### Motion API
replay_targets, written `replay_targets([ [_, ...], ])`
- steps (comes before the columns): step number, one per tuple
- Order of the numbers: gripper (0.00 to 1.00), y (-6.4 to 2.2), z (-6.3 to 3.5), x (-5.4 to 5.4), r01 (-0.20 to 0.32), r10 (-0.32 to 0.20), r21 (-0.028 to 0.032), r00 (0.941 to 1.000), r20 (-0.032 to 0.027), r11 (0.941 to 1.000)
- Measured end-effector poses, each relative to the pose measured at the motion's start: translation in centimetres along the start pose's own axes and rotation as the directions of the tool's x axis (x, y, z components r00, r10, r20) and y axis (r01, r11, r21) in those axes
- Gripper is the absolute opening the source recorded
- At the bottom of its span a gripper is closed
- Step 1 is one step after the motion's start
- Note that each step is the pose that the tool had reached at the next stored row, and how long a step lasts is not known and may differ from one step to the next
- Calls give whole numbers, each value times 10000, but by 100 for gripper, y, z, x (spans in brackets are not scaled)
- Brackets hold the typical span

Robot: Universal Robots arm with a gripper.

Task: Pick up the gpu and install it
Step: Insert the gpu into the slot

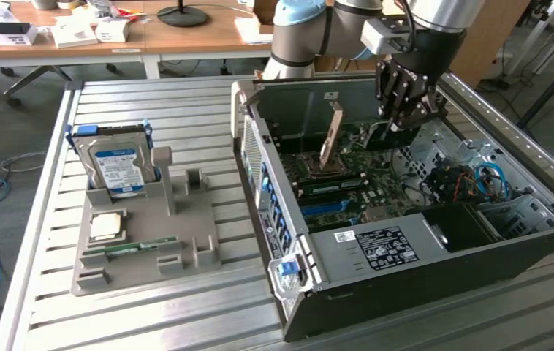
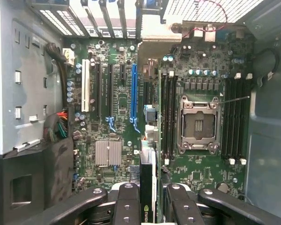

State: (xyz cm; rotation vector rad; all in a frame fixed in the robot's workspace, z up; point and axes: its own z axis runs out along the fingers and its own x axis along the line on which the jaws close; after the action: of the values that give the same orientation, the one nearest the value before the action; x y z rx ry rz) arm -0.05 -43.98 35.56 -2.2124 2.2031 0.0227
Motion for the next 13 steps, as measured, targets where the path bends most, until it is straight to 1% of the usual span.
replay_targets([
  [13, 27, 9, 184, 5, 0, 0, 0, 10000, 0, 10000],
])
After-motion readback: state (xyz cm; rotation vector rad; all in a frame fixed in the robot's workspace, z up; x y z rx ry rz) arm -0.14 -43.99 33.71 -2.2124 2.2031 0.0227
